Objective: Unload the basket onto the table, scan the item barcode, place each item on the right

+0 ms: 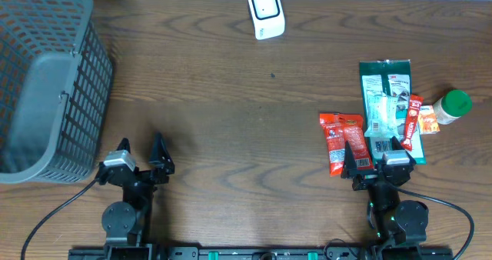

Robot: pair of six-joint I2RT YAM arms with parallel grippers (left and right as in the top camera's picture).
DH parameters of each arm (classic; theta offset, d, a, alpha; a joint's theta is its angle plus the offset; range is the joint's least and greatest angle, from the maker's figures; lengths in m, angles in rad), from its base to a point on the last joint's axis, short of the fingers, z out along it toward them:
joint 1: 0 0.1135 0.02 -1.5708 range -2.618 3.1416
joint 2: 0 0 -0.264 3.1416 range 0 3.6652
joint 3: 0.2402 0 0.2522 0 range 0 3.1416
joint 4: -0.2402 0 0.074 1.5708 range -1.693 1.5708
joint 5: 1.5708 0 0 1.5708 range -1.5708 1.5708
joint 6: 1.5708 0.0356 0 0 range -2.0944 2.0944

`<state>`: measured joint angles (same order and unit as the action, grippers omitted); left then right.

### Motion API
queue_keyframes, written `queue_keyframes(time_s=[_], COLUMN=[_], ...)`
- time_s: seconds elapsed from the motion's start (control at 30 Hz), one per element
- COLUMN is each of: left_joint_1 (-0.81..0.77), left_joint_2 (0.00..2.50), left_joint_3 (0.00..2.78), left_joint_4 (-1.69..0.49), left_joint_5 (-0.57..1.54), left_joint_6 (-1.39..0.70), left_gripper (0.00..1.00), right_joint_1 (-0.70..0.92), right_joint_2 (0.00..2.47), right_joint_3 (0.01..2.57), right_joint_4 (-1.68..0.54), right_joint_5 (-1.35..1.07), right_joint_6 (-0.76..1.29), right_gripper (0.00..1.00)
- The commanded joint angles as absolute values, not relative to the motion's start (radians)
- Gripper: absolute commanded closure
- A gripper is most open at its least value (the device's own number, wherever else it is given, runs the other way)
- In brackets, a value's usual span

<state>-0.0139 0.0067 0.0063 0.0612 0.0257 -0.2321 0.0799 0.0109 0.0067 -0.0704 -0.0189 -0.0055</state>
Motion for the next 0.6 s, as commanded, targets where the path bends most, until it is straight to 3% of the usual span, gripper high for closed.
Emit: queue_keyframes(time_s=[0.0,0.57], left_joint_1=[-0.009,-0.009], left_joint_2=[0.002,0.002], left_joint_3=[0.004,0.004], left_joint_4=[0.060,-0.059], left_joint_5=[0.104,0.131], left_joint_6=[-0.070,0.031], left_gripper=[0.18,0.18], right_joint_1=[0.086,0.086], right_joint_2=[0.005,0.005], right_joint_3=[0.005,0.005], right_joint_4=[-0.074,-0.073], right_joint_5=[-0.017,-0.017], right_joint_6=[-0.016,-0.016], right_gripper=[0.01,0.01])
